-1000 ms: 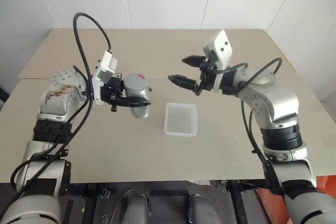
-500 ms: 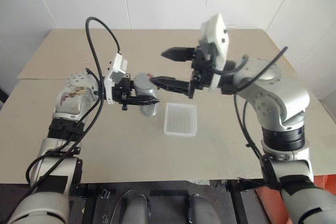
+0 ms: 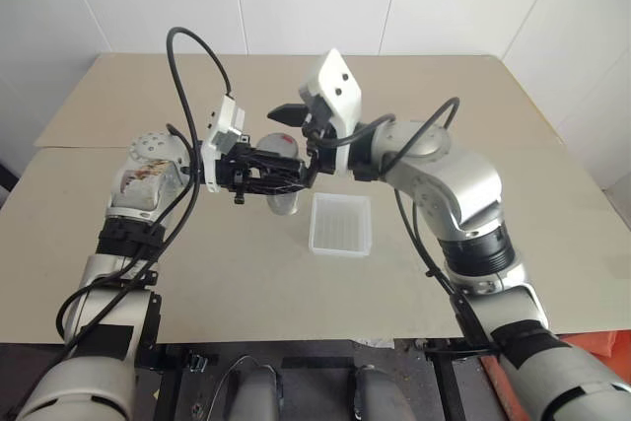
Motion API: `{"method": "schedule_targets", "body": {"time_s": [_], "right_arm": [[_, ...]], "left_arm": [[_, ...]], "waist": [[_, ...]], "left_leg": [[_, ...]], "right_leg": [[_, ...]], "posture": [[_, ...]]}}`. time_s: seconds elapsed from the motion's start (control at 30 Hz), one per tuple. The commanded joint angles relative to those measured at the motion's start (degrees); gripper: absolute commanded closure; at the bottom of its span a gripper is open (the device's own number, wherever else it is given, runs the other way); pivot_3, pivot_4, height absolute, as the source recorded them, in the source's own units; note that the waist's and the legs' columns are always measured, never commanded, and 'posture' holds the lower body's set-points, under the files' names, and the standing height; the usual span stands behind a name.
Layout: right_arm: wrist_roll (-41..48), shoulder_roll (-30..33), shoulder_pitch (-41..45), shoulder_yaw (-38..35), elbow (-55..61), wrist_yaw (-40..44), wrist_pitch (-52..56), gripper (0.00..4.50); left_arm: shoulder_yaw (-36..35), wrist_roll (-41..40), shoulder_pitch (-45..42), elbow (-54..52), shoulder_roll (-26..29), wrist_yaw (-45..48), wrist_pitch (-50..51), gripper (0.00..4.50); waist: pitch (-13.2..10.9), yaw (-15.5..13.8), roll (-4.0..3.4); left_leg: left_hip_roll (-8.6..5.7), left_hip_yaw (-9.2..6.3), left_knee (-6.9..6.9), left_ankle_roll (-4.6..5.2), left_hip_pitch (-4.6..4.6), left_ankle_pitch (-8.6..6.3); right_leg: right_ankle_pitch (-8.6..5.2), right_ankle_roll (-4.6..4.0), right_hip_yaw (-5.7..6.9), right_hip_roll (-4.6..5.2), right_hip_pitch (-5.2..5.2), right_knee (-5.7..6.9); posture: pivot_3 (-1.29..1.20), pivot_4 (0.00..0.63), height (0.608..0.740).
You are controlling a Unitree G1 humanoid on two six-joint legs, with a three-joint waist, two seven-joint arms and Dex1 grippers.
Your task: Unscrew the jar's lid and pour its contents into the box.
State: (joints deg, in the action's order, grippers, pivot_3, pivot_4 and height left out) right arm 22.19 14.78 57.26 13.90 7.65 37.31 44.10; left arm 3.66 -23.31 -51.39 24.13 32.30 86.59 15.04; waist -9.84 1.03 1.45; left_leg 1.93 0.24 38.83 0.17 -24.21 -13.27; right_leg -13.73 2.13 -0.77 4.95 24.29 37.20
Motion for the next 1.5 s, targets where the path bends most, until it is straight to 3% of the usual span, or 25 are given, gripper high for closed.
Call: {"method": "schedule_targets", "body": {"time_s": [0.03, 1.27, 1.5], "right_arm": [[-1.61, -0.48, 1.59, -0.90, -0.88, -0.59, -2.48, 0.09], [4.05, 11.99, -6.49, -8.43, 7.34, 1.96, 0.40, 0.09], [11.50, 14.13, -6.65, -10.58, 12.48, 7.13, 3.47, 0.09]], "left_arm": [[-1.24, -0.67, -0.95, -1.71, 0.62, 0.37, -0.27, 2.55], [-2.80, -0.79, 1.26, -3.27, 3.15, 0.84, -0.22, 2.55], [-2.46, -0.19, 0.71, -2.34, 2.52, 0.39, -0.62, 2.55]], "waist": [[0.00, 0.01, 0.00], [0.00, -0.03, 0.00], [0.00, -0.17, 0.00]], "left_leg": [[0.00, 0.00, 0.00, 0.00, 0.00, 0.00], [0.00, 0.01, 0.00, 0.00, 0.00, 0.00], [0.00, 0.00, 0.01, 0.00, -0.01, 0.00]], "right_leg": [[0.00, 0.00, 0.00, 0.00, 0.00, 0.00], [0.00, 0.00, -0.01, 0.00, 0.00, -0.03], [0.00, 0.00, -0.01, 0.00, -0.02, -0.05]], "posture": [[0.00, 0.150, 0.740], [0.00, 0.150, 0.740], [0.00, 0.150, 0.740]]}}
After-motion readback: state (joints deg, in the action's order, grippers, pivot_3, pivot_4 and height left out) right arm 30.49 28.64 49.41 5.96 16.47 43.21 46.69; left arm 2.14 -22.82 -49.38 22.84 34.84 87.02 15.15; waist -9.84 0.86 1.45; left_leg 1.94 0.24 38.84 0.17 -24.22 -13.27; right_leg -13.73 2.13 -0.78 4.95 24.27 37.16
